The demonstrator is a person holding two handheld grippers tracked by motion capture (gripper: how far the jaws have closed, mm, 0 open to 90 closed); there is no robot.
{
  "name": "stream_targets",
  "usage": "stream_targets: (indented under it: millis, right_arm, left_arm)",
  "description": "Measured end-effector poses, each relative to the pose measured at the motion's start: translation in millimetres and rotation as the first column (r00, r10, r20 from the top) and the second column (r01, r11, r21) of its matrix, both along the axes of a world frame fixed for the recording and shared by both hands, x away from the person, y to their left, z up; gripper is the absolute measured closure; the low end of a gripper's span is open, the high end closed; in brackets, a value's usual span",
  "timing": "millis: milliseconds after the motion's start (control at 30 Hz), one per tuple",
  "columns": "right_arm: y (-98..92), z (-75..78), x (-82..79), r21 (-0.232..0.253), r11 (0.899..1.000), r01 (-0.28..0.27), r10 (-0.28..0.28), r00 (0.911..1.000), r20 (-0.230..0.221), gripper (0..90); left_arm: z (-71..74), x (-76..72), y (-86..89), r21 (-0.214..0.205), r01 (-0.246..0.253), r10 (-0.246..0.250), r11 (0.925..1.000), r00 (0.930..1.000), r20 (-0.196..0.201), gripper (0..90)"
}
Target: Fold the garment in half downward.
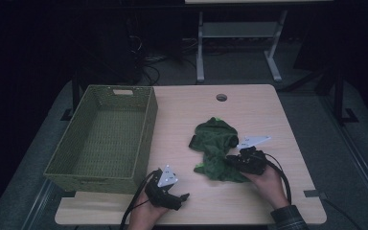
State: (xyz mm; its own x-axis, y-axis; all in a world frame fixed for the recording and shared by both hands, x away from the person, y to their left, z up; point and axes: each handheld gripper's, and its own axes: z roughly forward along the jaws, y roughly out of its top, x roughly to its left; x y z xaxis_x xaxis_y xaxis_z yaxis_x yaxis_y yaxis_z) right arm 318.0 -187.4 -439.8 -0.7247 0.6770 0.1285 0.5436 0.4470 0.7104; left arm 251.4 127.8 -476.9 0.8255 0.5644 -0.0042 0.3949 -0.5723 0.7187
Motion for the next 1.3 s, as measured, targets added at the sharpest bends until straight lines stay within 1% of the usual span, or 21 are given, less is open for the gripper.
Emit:
stream_targets:
  millis: [133, 200, 300, 500, 600, 633, 800, 900, 1067, 1200, 1300]
  right_arm:
    - [-14.3, 6.3, -6.2, 0.003, 1.0, 0.021, -0.021, 0.9993, 0.031, 72.2]
    - [-20.7, 7.1, -8.4, 0.01, 0.999, 0.036, -0.036, 0.999, 0.025, 71.0]
    - [-32.0, 7.2, -11.8, 0.015, 0.999, 0.05, -0.051, 0.9982, 0.032, 70.3]
    - [-56.5, 6.3, -25.2, 0.024, 0.996, 0.091, -0.092, 0.9949, 0.042, 67.9]
    - [-67.8, 4.1, -31.6, 0.02, 0.993, 0.113, -0.114, 0.9929, 0.036, 67.1]
    - [-72.2, 3.1, -33.6, 0.018, 0.993, 0.115, -0.116, 0.9925, 0.038, 66.7]
    - [-88.4, -2.4, -47.5, 0.015, 0.991, 0.132, -0.133, 0.9909, 0.022, 66.1]
    - [-93.2, -6.2, -55.3, 0.012, 0.99, 0.14, -0.14, 0.99, 0.016, 65.9]
    - [-96.5, -16.9, -67.4, 0.013, 0.991, 0.133, -0.132, 0.9909, -0.022, 64.2]
    - [-94.7, -22.6, -66.8, 0.009, 0.991, 0.131, -0.13, 0.9904, -0.046, 60.1]
    - [-93.7, -24.0, -62.2, 0.024, 0.991, 0.129, -0.128, 0.9906, -0.05, 56.2]
  left_arm:
    - [0.1, 0.3, 0.2, 0.003, 0.003, -0.003, 1.0, 1.0, 0.003, 14.5]
    - [0.0, 0.3, 0.1, 0.002, 0.002, -0.002, 1.0, 1.0, 0.004, 14.5]
    - [-0.1, 0.5, 0.2, 0.001, 0.003, -0.003, 1.0, 1.0, 0.004, 14.5]
    - [-0.3, 0.3, -0.2, 0.001, 0.002, -0.002, 1.0, 1.0, 0.003, 14.4]
    - [-0.5, 0.3, -0.5, 0.002, 0.006, -0.006, 1.0, 1.0, 0.003, 13.2]
    - [-0.4, 0.3, -0.5, 0.003, 0.006, -0.006, 1.0, 1.0, 0.003, 13.1]
    - [-0.5, 0.3, -0.5, 0.002, 0.006, -0.006, 1.0, 1.0, 0.003, 13.1]
    - [-0.4, 0.4, -0.5, 0.002, 0.006, -0.006, 1.0, 1.0, 0.003, 13.1]
    - [-0.3, 0.4, -0.6, 0.002, 0.006, -0.006, 1.0, 1.0, 0.0, 13.1]
    - [-0.3, 0.7, -0.9, 0.002, 0.004, -0.004, 1.0, 1.0, 0.0, 13.1]
    - [-0.4, 0.8, -1.0, 0.002, 0.004, -0.004, 1.0, 1.0, 0.0, 13.1]
